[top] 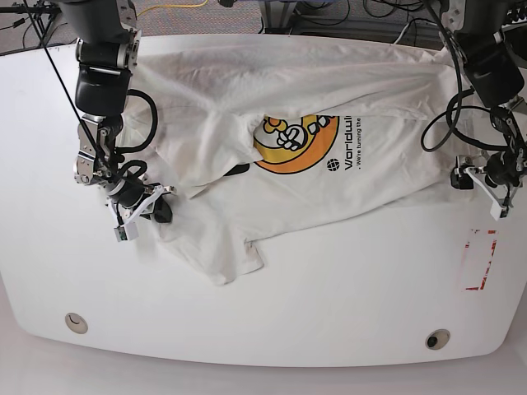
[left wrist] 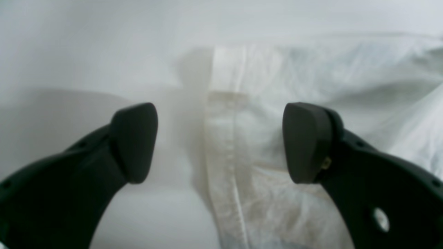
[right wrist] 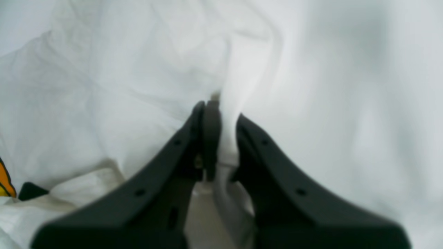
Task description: Fold the T-shirt properly
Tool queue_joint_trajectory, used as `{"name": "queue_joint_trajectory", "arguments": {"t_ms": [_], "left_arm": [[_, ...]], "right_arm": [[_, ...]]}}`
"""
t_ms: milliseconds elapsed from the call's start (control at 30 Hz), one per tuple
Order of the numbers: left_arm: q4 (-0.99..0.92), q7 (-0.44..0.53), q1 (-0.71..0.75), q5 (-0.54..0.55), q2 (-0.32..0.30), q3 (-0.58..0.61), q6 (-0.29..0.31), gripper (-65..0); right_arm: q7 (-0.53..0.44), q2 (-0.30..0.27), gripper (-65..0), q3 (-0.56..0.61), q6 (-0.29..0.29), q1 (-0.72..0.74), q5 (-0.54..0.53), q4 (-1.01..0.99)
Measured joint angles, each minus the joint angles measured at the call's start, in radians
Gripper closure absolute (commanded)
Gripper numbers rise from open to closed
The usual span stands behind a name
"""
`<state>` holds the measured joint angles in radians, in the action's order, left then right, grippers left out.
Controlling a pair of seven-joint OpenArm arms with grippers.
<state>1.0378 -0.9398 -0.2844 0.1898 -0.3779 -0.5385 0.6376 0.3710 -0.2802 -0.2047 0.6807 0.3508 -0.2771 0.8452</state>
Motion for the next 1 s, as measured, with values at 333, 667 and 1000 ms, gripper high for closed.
{"name": "queue_joint_trajectory", "arguments": {"t_ms": [333,667,1000], "left_arm": [[-0.076,0.107,-0.026,0.009,0.013,0.029,-0.002,-52.5],[-0.066,0.122,-0.029,0.014,0.049,0.075,-0.001,-21.5],[-0.069,0.118,-0.029,0.029,0.058,0.079,-0.001,0.0]], "right_arm": [[0.000,0.000,-1.0,0.000,0.000,0.000,0.000,0.000],[0.000,0.000,-0.8,0.000,0.000,0.000,0.000,0.000],[0.000,0.000,-0.6,0.000,0.000,0.000,0.000,0.000]]}}
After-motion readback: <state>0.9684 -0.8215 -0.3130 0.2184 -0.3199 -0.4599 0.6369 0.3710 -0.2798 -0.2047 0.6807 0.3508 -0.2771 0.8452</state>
